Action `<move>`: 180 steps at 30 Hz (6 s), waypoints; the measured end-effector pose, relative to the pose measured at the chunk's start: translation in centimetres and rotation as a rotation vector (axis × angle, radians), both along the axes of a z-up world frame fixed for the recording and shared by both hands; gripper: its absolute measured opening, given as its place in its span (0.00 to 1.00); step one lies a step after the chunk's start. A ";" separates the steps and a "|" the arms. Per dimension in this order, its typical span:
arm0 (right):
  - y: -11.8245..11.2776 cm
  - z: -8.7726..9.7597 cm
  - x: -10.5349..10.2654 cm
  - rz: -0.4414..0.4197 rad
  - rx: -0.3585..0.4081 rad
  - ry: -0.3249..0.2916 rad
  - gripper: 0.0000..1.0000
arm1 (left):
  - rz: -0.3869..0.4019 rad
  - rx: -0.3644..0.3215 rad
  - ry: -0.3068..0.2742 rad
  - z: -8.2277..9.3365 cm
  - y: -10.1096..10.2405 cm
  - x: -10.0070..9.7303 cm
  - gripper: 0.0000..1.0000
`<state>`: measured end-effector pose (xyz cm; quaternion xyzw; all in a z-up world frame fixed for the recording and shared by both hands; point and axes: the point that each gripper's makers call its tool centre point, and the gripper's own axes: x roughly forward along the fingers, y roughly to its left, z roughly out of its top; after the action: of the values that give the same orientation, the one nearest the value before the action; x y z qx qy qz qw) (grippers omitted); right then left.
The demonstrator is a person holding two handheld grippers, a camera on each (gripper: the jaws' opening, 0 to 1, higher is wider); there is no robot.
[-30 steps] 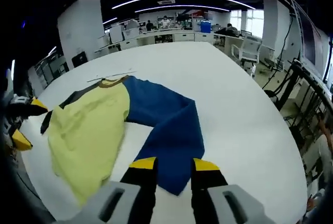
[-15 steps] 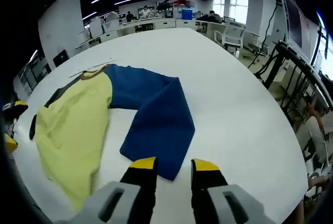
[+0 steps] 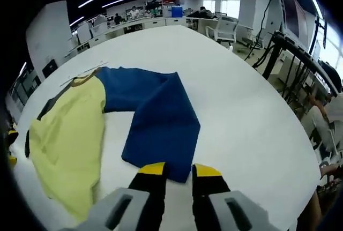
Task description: Fold the garment on the visible template until the final outline fits inside the template.
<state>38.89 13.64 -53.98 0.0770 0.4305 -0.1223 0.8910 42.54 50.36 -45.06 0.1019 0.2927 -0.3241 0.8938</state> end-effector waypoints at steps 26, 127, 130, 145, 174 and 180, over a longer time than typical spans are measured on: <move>-3.6 1.5 -1.2 -0.009 -0.056 0.004 0.00 | 0.098 0.033 0.141 -7.8 4.0 0.7 0.24; -7.7 6.1 4.7 0.170 -0.085 -0.054 0.43 | 0.207 0.124 0.237 -6.4 9.3 -7.6 0.25; -5.4 6.5 4.1 0.205 -0.051 -0.069 0.45 | 0.217 0.128 0.239 -6.6 9.5 -7.7 0.27; 5.9 4.9 -0.7 0.429 0.061 0.022 0.44 | 0.261 0.089 0.251 -6.8 10.3 -7.7 0.26; 13.2 1.1 -7.5 0.435 0.113 0.137 0.27 | 0.251 0.119 0.271 -7.9 10.4 -8.5 0.18; 13.8 0.6 -8.2 0.398 0.109 0.141 0.21 | 0.260 0.124 0.275 -8.4 10.3 -8.4 0.16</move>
<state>30.69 27.48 -53.35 0.0296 0.5044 0.0743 0.8598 34.10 60.71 -53.43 0.0727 0.4422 -0.1979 0.8718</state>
